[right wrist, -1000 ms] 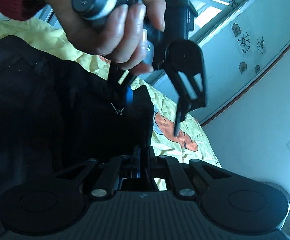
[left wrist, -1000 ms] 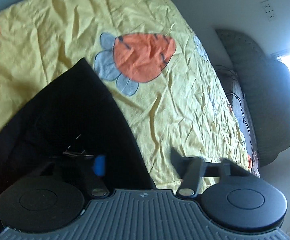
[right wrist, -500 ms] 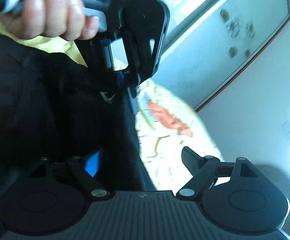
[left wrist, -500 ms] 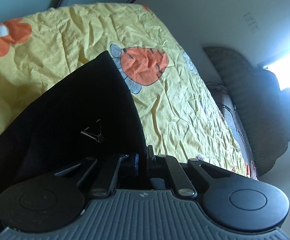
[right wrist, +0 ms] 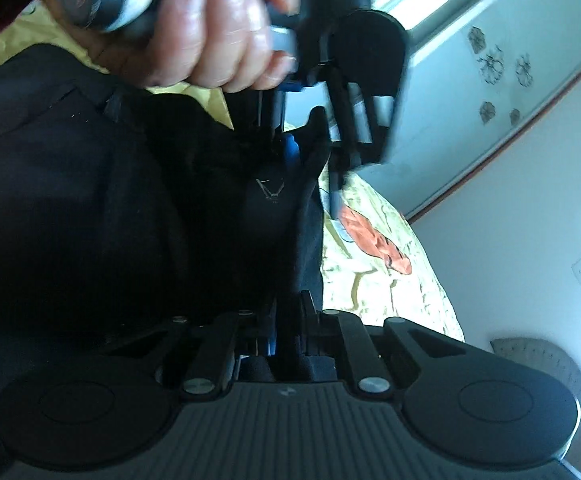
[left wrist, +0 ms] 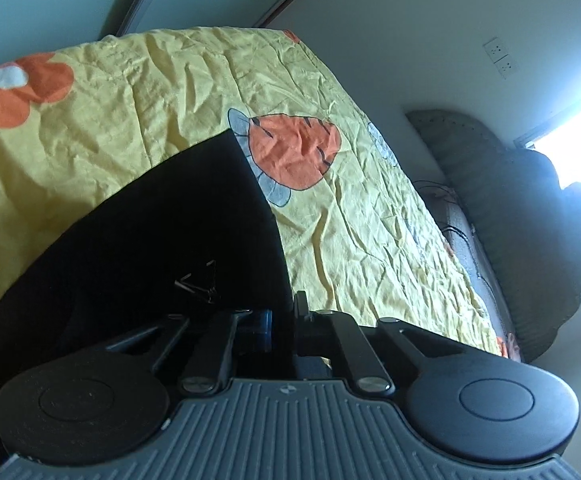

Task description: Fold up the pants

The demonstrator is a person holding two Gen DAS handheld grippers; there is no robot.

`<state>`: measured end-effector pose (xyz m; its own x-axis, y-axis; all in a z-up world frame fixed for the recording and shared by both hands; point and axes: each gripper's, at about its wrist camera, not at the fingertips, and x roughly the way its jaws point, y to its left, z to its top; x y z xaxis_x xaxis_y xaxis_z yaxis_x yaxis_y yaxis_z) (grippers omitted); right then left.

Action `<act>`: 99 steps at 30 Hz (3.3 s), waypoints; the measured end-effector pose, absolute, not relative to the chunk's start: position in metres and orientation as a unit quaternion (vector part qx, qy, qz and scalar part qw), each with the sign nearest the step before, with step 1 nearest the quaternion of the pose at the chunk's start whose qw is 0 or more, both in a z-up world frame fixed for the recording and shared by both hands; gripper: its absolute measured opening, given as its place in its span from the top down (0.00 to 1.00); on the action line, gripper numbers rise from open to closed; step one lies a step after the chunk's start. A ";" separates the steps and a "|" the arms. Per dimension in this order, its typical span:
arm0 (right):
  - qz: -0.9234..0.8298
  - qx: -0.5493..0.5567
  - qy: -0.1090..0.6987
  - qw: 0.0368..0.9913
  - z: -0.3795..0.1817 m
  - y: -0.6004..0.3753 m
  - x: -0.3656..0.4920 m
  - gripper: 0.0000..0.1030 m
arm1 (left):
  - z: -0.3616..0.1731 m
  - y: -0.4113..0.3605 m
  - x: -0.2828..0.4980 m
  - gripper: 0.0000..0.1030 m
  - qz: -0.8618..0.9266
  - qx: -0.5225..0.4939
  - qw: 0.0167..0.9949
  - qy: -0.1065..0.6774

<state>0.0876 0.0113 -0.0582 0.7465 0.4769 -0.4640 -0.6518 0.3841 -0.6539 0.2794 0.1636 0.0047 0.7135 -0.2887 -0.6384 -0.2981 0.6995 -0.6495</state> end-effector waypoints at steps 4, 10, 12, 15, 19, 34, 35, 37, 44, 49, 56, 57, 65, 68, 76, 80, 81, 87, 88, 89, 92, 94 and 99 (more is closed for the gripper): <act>0.295 -0.443 0.103 0.840 -0.061 0.002 0.095 0.64 | 0.006 0.166 0.268 0.95 0.002 -0.403 0.841 0.361; 0.240 -0.405 0.153 0.869 -0.057 -0.044 0.114 0.63 | 0.012 0.169 0.249 0.95 -0.006 -0.414 0.843 0.342; 0.217 -0.393 0.165 0.878 -0.057 -0.060 0.121 0.68 | 0.014 0.168 0.243 0.95 -0.007 -0.409 0.847 0.339; 0.199 -0.368 0.182 0.890 -0.054 -0.079 0.127 0.89 | 0.015 0.167 0.237 0.95 -0.006 -0.404 0.850 0.337; 0.196 -0.388 0.166 0.885 -0.048 -0.080 0.103 0.92 | 0.019 0.169 0.222 0.95 -0.006 -0.394 0.860 0.324; 0.224 -0.394 0.155 0.878 -0.042 -0.070 0.044 0.92 | 0.037 0.171 0.136 0.95 -0.025 -0.349 0.888 0.299; 0.225 -0.392 0.157 0.878 -0.041 -0.070 0.042 0.92 | 0.037 0.172 0.132 0.95 -0.026 -0.350 0.887 0.300; 0.226 -0.387 0.160 0.879 -0.040 -0.070 0.034 0.92 | 0.036 0.173 0.122 0.95 -0.027 -0.351 0.886 0.301; 0.239 -0.393 0.166 0.873 -0.038 -0.067 0.018 0.92 | 0.031 0.176 0.095 0.95 -0.025 -0.353 0.883 0.309; 0.251 -0.399 0.175 0.864 -0.041 -0.063 0.010 0.92 | 0.024 0.178 0.082 0.95 -0.021 -0.349 0.879 0.325; 0.264 -0.399 0.189 0.857 -0.043 -0.057 0.009 0.92 | 0.016 0.182 0.071 0.95 -0.011 -0.344 0.875 0.340; 0.266 -0.398 0.191 0.857 -0.044 -0.056 0.009 0.92 | 0.015 0.182 0.069 0.95 -0.008 -0.340 0.876 0.341; 0.278 -0.403 0.202 0.848 -0.051 -0.046 0.014 0.92 | 0.002 0.186 0.068 0.95 0.013 -0.319 0.876 0.362; 0.281 -0.400 0.205 0.848 -0.050 -0.045 0.015 0.92 | 0.002 0.186 0.067 0.95 0.017 -0.313 0.878 0.362; 0.285 -0.394 0.207 0.849 -0.051 -0.048 0.016 0.92 | -0.003 0.180 0.073 0.95 0.032 -0.287 0.879 0.379; 0.290 -0.392 0.205 0.849 -0.050 -0.050 0.014 0.92 | -0.003 0.176 0.074 0.95 0.037 -0.272 0.883 0.380; 0.290 -0.392 0.204 0.849 -0.050 -0.051 0.014 0.92 | -0.003 0.175 0.074 0.94 0.038 -0.266 0.884 0.383; 0.287 -0.397 0.198 0.849 -0.051 -0.052 0.011 0.91 | 0.006 0.174 0.072 0.79 0.042 -0.269 0.875 0.401; 0.283 -0.400 0.195 0.850 -0.053 -0.050 0.010 0.91 | 0.010 0.172 0.070 0.79 0.042 -0.265 0.876 0.402; 0.277 -0.404 0.189 0.851 -0.055 -0.050 0.008 0.91 | 0.014 0.168 0.068 0.79 0.043 -0.257 0.878 0.402; 0.262 -0.418 0.175 0.852 -0.060 -0.047 0.001 0.91 | 0.030 0.156 0.057 0.79 0.042 -0.228 0.889 0.396; 0.258 -0.422 0.174 0.851 -0.060 -0.048 -0.002 0.90 | 0.039 0.149 0.050 0.79 0.039 -0.217 0.894 0.389; 0.268 -0.364 0.199 0.869 -0.039 -0.073 -0.009 0.62 | 0.058 0.119 0.053 0.72 0.001 -0.184 0.912 0.367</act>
